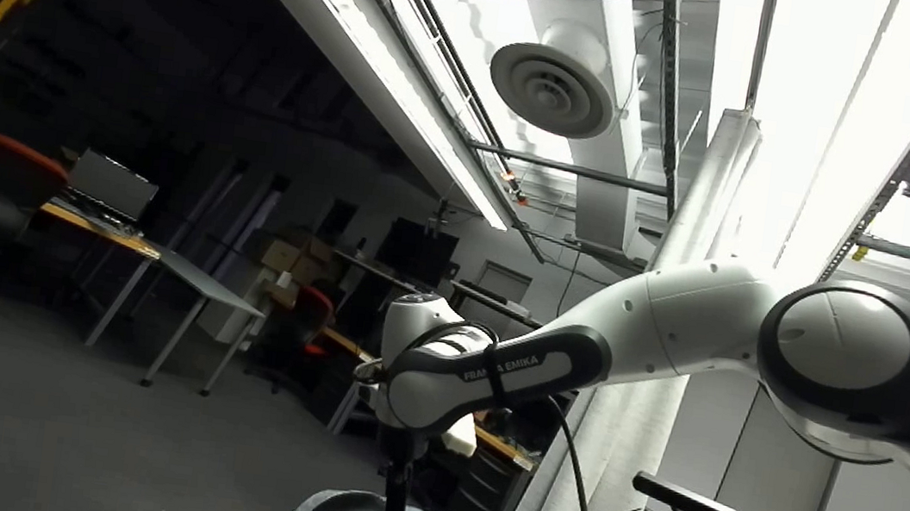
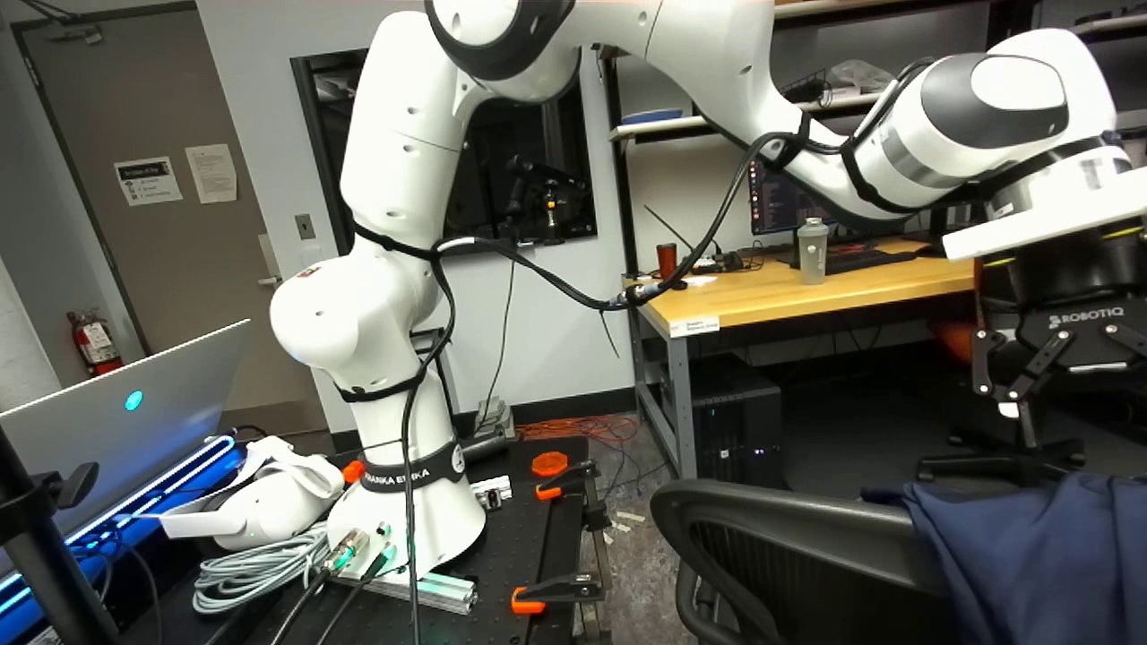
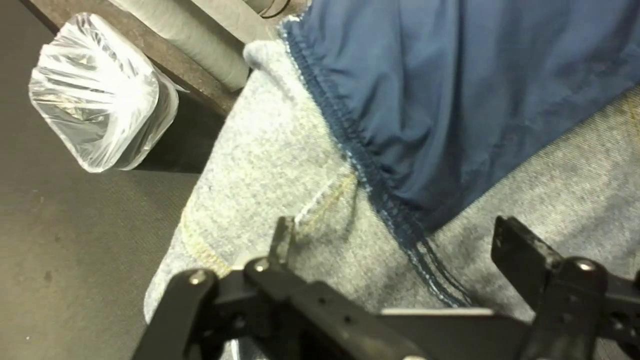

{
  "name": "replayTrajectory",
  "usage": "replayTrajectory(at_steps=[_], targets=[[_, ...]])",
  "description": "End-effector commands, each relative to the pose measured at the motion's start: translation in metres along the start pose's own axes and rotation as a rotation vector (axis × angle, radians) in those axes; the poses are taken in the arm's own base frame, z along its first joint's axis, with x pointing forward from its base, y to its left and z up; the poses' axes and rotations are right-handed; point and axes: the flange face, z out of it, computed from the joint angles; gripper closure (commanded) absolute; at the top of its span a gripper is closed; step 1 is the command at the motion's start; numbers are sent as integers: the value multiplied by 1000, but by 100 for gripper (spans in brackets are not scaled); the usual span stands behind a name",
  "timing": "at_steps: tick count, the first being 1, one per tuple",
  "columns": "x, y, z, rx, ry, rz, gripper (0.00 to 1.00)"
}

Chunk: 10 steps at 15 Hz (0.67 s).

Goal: Take the cloth on the backrest and put it on the chair

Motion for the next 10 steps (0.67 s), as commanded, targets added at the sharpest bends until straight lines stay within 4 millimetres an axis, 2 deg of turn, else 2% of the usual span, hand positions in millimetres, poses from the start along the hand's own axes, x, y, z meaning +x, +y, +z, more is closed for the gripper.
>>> replayTrajectory(at_steps=[1,3,4,5,7,10], targets=[[-17,3,24,-61,-8,-48,0],[-25,4,37,-71,-19,-48,0],[-29,5,41,-71,-24,-46,3],[-31,5,44,-70,-26,-44,26],[-32,6,45,-67,-18,-34,31],[-31,7,38,-79,15,-12,53]])
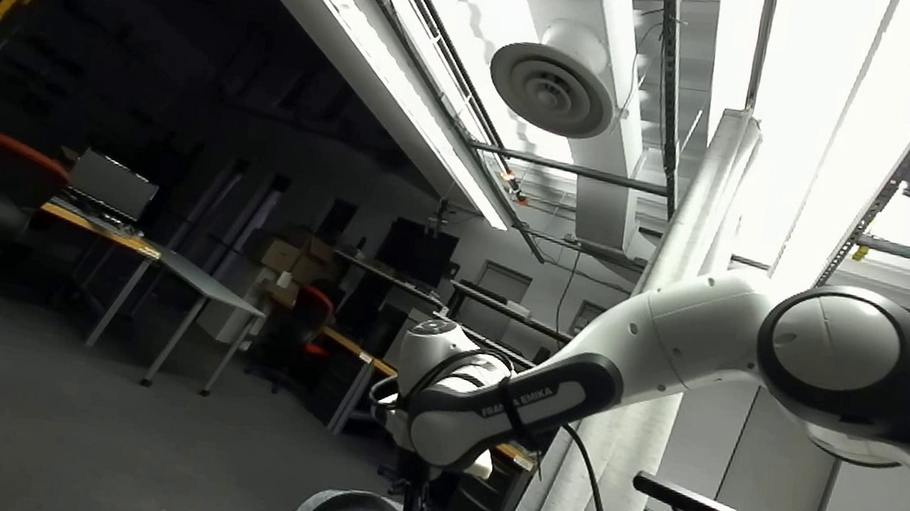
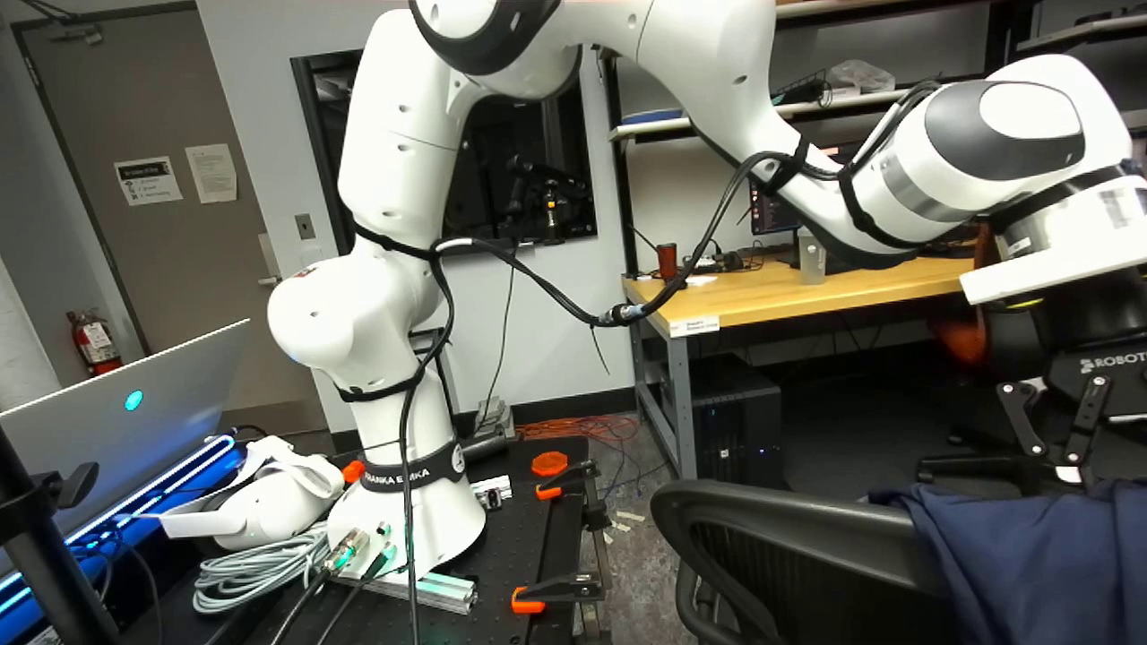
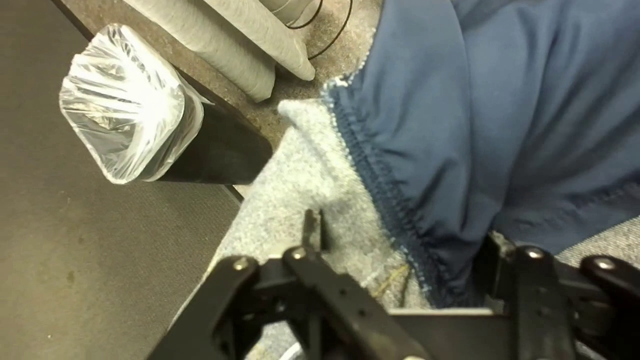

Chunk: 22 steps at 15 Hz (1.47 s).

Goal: Take the cloth on the backrest and put it on the chair

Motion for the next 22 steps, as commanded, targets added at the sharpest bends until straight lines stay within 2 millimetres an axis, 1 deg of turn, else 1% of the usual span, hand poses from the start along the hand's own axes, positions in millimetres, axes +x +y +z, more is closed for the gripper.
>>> replayTrajectory(at_steps=[1,5,6,8,10,13,15,18,22], targets=[[-4,-1,-2,-21,30,13,62],[-1,-2,-18,11,50,54,90],[-1,-2,-24,24,62,72,99],[-2,-4,-35,79,61,111,100],[-1,-2,-54,131,77,140,98],[4,5,-97,220,101,191,98],[15,10,-132,262,151,232,98],[38,10,-190,317,236,280,98],[70,-3,-273,377,364,321,98]])
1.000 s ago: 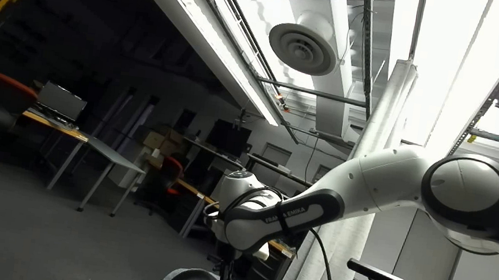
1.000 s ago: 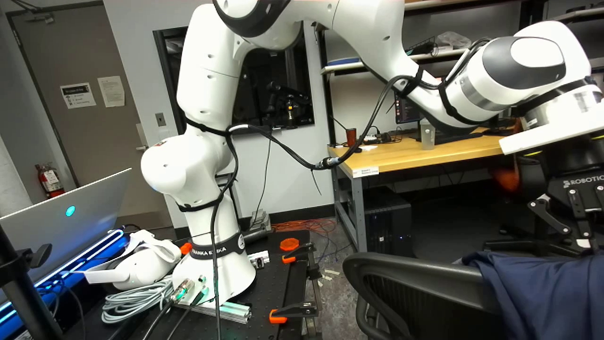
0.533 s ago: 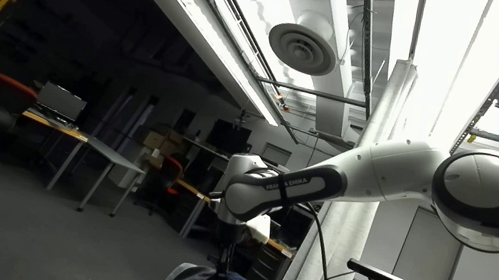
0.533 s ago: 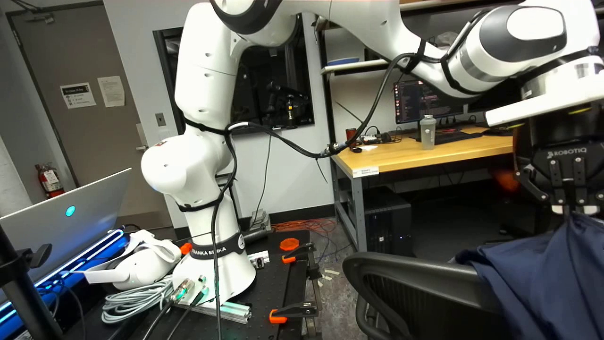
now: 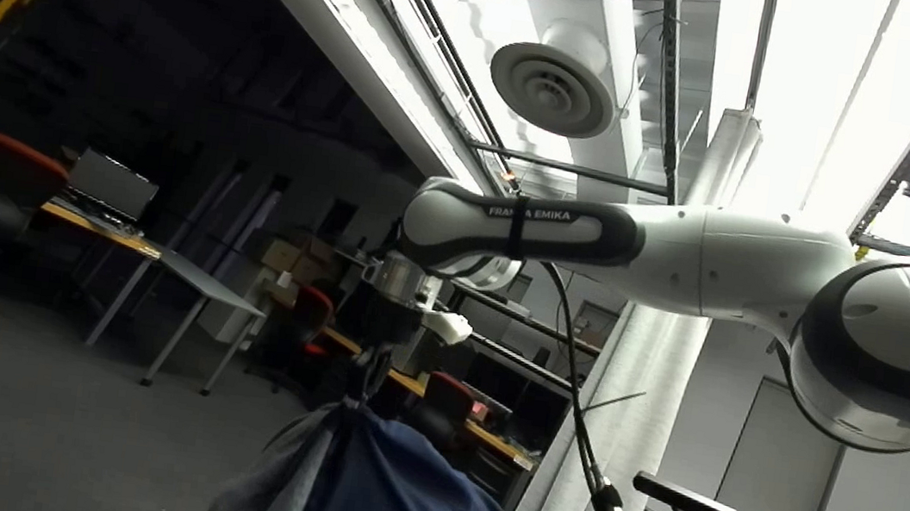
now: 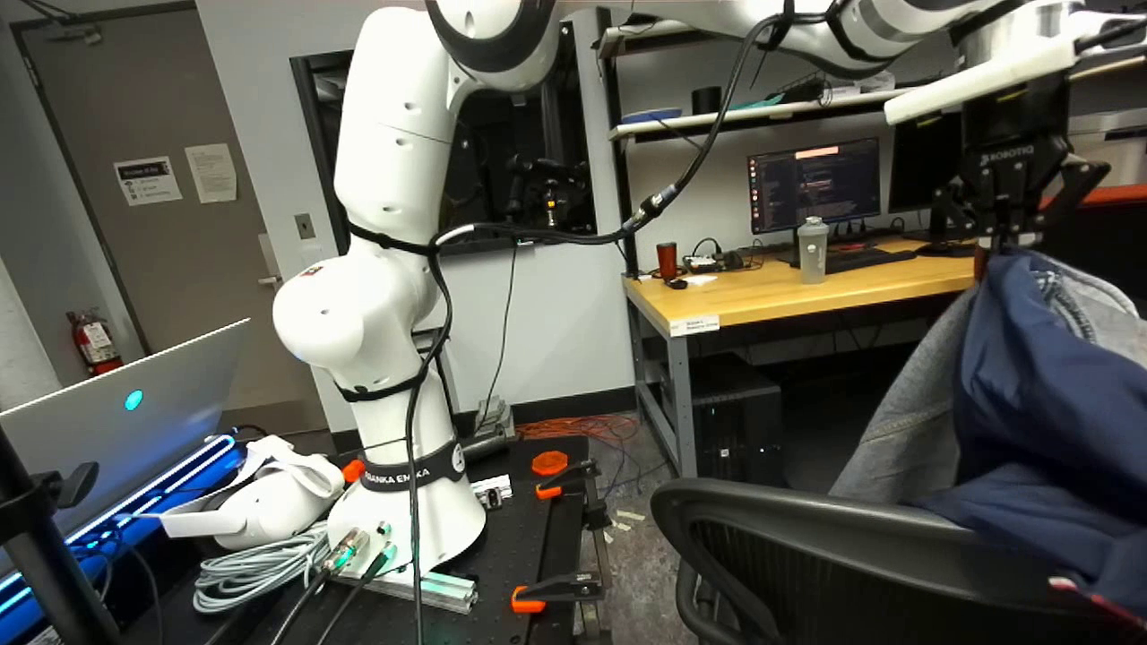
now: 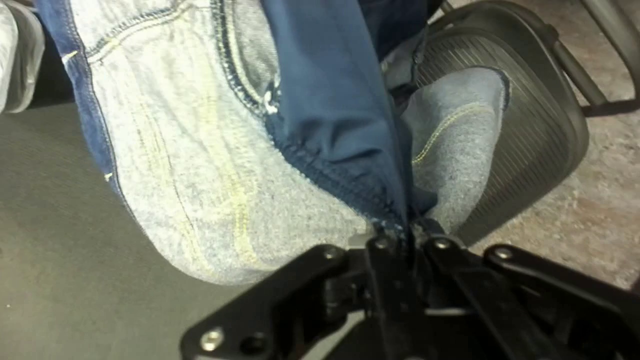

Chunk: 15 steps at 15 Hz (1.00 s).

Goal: Take the cloth on the backrest and put it on the chair

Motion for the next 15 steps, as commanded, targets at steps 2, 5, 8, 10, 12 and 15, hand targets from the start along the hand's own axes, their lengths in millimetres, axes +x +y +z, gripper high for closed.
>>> replayTrajectory(at_steps=[2,5,8,10,12,15], targets=[[48,-49,-68,78,132,28,98],[67,-77,-94,108,190,21,98],[79,-99,-109,141,226,12,98],[84,-105,-111,159,234,14,98],[87,-99,-100,169,220,29,98],[85,-79,-75,163,179,59,98]])
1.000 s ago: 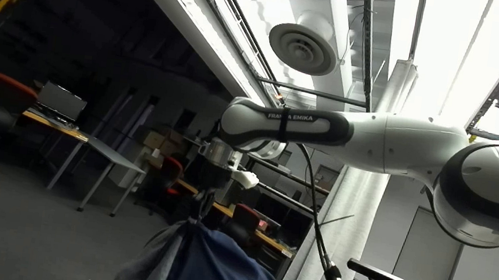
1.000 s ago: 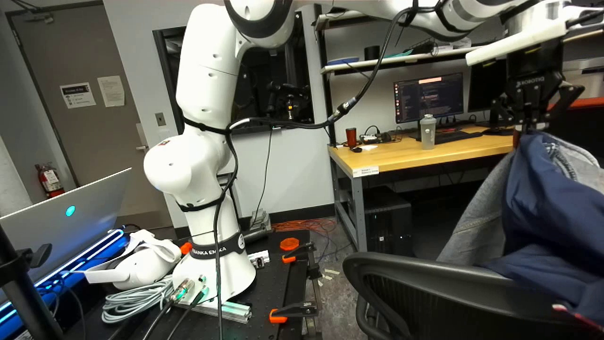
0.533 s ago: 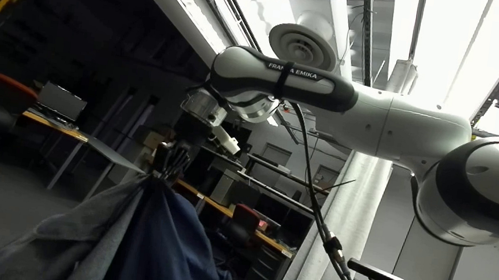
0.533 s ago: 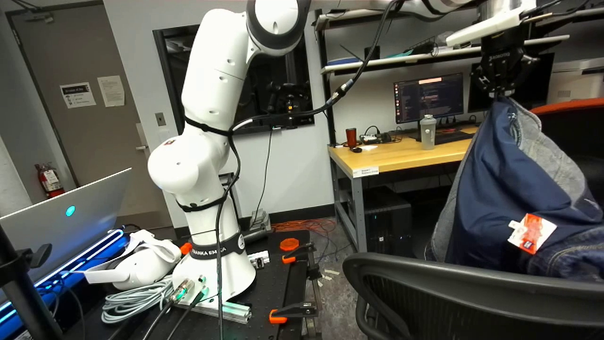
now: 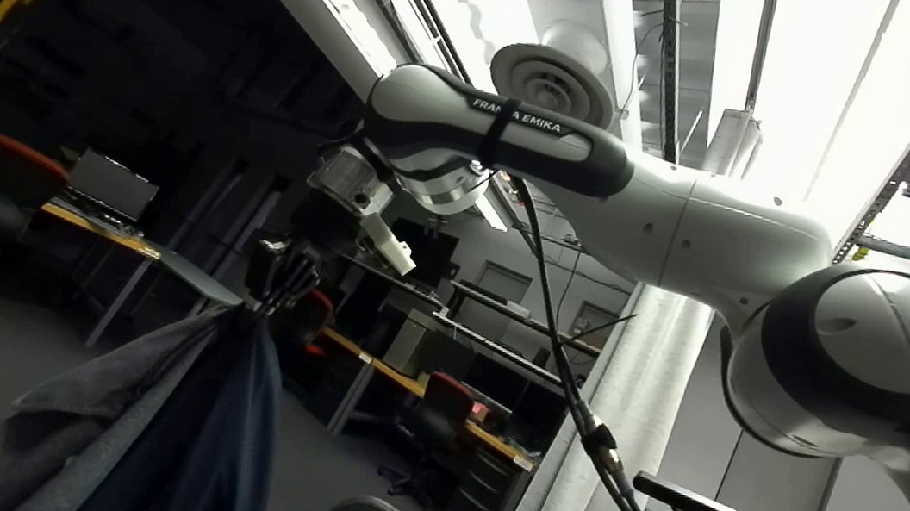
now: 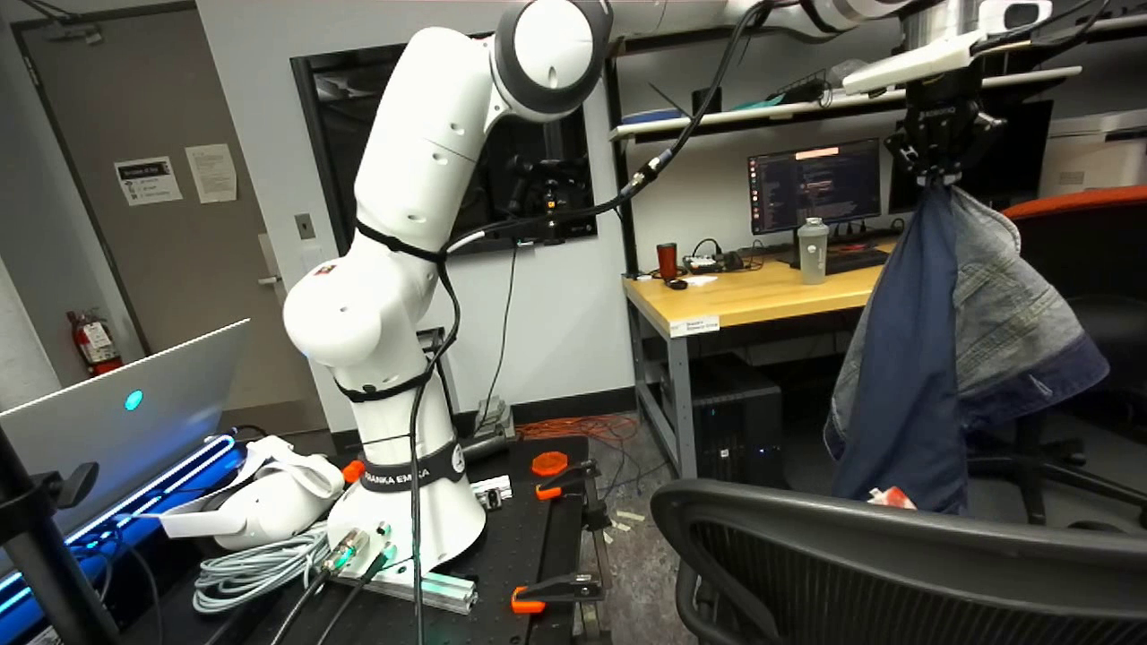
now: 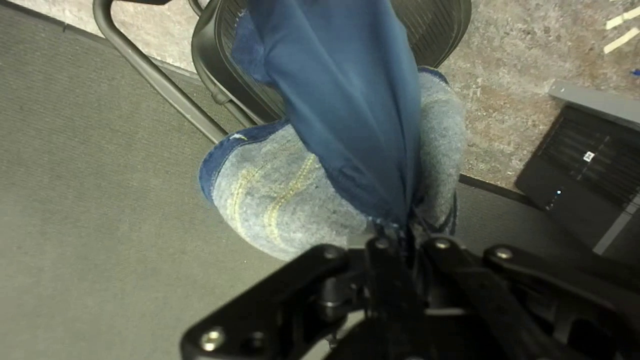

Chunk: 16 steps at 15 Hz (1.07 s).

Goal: Take the cloth on the backrest and put it on the chair

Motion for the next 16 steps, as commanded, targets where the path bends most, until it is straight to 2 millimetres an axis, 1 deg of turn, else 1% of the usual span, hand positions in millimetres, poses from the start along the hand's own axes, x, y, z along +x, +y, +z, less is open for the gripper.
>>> replayTrajectory(at_steps=[1,3,5,9,10,11,16], targets=[[-4,31,6,18,-24,50,98],[-12,50,19,9,-49,66,98],[-20,67,27,8,-67,81,98],[-37,90,31,6,-102,105,98],[-41,94,32,5,-115,110,83],[-47,98,31,9,-136,112,65],[-80,118,16,29,-198,130,28]])
